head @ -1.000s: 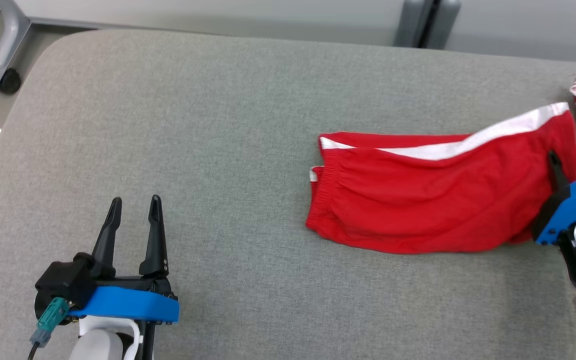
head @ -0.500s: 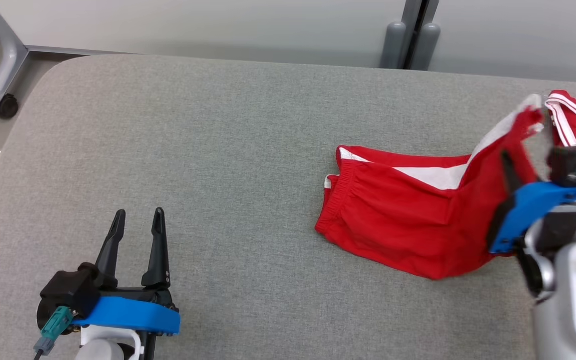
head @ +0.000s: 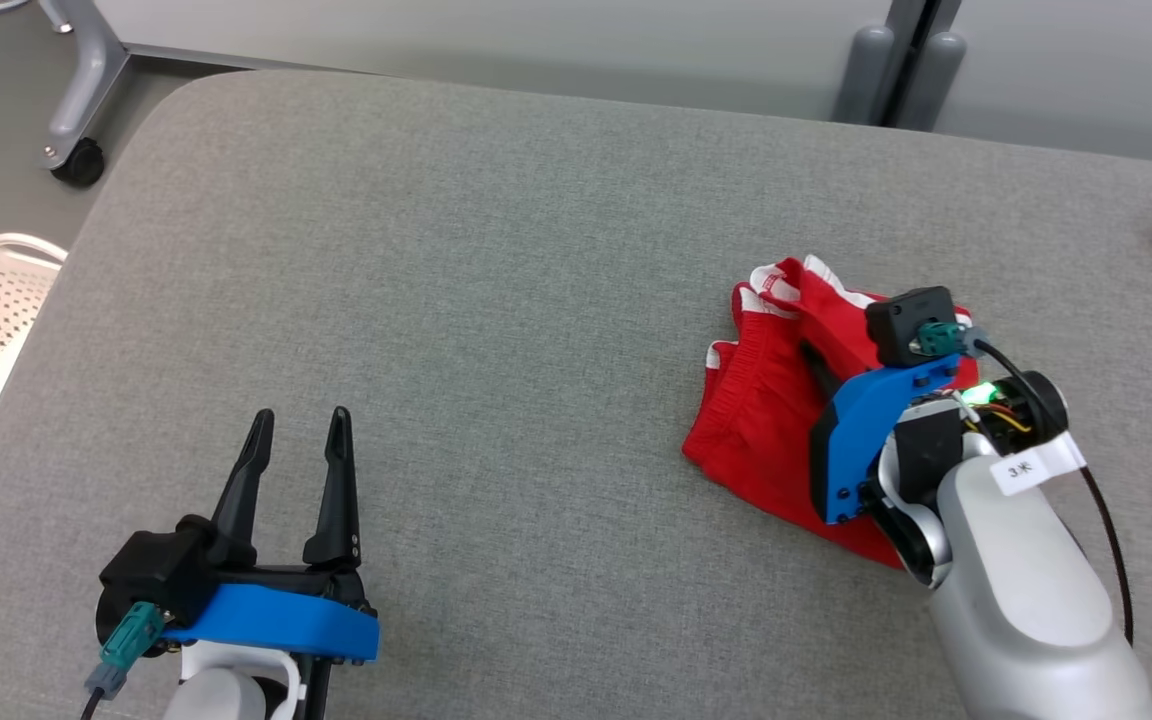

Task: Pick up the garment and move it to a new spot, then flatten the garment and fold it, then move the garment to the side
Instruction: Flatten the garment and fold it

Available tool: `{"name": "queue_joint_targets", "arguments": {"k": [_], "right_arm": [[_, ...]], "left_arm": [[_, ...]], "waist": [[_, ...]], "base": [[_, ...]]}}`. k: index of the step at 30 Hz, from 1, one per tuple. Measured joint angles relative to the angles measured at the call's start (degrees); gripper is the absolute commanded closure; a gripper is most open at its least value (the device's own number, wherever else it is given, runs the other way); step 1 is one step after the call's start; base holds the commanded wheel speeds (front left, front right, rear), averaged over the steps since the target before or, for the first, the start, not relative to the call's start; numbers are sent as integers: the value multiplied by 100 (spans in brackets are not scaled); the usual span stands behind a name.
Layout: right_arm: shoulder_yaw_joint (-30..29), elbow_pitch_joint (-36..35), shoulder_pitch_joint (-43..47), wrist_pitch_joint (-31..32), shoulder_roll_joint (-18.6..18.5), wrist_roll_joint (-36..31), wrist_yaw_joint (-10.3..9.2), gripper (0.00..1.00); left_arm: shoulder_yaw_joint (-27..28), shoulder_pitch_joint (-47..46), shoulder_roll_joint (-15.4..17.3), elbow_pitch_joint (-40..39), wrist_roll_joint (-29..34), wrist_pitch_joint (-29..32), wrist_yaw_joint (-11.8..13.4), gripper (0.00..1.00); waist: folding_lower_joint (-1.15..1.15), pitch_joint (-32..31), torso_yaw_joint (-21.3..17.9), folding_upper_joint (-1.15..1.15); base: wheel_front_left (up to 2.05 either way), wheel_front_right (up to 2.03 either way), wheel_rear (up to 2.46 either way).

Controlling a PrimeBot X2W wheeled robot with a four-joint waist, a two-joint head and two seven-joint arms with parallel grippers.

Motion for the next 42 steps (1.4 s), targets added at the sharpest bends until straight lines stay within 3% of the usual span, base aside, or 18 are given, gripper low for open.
{"name": "queue_joint_targets", "arguments": {"k": [4,5,6,7,12,14,17,21,26,32,35,37,38,39,42], "right_arm": [[264,421,-182,-158,1,230,0,100],[331,516,-222,-182,1,298,0,70],[402,603,-251,-203,2,364,0,18],[456,678,-276,-237,2,435,0,0],[1091,593,-346,-338,-3,1585,-1,0],[1484,188,-357,-376,7,2372,0,0],[1771,-452,-418,-466,18,2657,0,0],[1432,-1179,-342,-586,-66,2312,0,0],[380,-1849,336,-660,-459,1447,0,0],[-745,-2015,1355,-471,-660,544,-1,0],[-928,-2016,1623,-403,-580,370,0,0],[-966,-1969,1712,-393,-521,294,0,17],[-975,-1912,1734,-394,-493,268,0,64],[-960,-1828,1740,-396,-472,235,0,100],[-869,-1479,1734,-342,-382,202,0,100]], "left_arm": [[-2,1,-33,-15,0,0,0,0],[0,1,-33,-15,-2,0,0,0],[4,0,-31,-15,-19,0,0,0],[8,0,-30,-12,-34,0,0,0],[52,8,-25,-1,-42,0,0,0],[89,37,-19,5,-41,1,0,0],[151,97,-14,1,-35,0,0,0],[203,152,-9,-10,19,0,0,0],[238,213,3,-36,31,0,0,0],[226,261,-20,-99,77,0,0,0],[227,260,-14,-107,78,0,0,0],[224,258,5,-99,77,0,0,0],[225,255,23,-89,77,0,0,0],[223,244,34,-83,77,0,0,0],[194,206,37,-74,101,0,0,0]], "waist": [[0,28,75,0],[0,31,86,0],[0,31,94,0],[0,26,101,0],[0,-25,101,0],[0,-59,71,0],[0,-120,-4,0],[0,-236,-108,0],[-1,-355,-222,-1],[0,-348,-266,0],[0,-324,-276,0],[0,-307,-286,0],[0,-301,-292,0],[0,-294,-295,0],[0,-277,-295,0]], "base": [[0,0,0],[0,0,0],[0,0,0],[0,0,0],[0,0,0],[0,0,0],[0,0,0],[0,0,0],[0,0,0],[0,0,0],[0,0,0],[0,0,0],[0,0,0],[0,0,0],[0,0,0]]}}
